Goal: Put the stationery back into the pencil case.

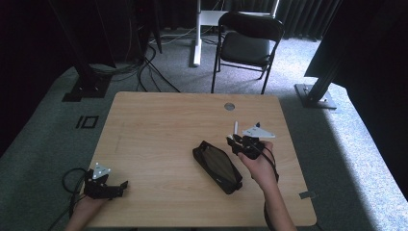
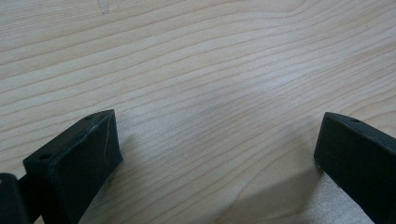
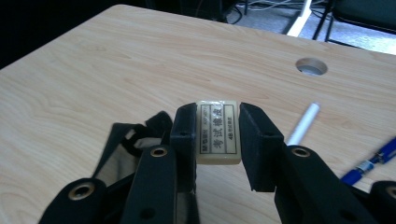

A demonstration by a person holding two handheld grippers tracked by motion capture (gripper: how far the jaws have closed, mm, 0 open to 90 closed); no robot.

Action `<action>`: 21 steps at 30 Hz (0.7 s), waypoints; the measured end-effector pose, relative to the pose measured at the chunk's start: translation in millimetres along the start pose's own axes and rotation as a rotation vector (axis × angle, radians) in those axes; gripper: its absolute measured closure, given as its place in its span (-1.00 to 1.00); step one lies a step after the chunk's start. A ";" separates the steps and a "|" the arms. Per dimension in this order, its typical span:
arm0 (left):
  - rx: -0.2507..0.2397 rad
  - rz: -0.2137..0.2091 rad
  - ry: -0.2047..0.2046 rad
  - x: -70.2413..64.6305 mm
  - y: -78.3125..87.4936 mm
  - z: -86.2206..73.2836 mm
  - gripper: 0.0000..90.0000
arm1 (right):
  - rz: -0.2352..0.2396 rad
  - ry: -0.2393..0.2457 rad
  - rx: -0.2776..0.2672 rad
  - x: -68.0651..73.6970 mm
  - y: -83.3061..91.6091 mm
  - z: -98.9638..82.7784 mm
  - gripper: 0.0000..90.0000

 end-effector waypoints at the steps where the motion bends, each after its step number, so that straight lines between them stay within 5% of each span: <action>1: 0.000 0.000 0.002 -0.1 0.0 0.0 -0.99 | 0.010 0.003 -0.001 1.9 1.0 0.1 0.52; 12: -0.001 0.000 0.000 0.0 0.0 0.0 -0.99 | 0.077 0.031 0.008 16.8 4.9 -2.8 0.52; 21: 0.000 0.000 0.002 -0.1 0.0 0.0 -0.99 | 0.119 0.078 0.072 27.8 -0.8 -9.6 0.52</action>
Point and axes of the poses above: each handheld gripper's, and its own axes: y roughly backward along the jaws, z roughly out of its top, x roughly to its left, the point moved 1 cm from there along -y, roughly forward along the jaws, and after that the axes turned 3 degrees about -z, right-handed, at the moved point
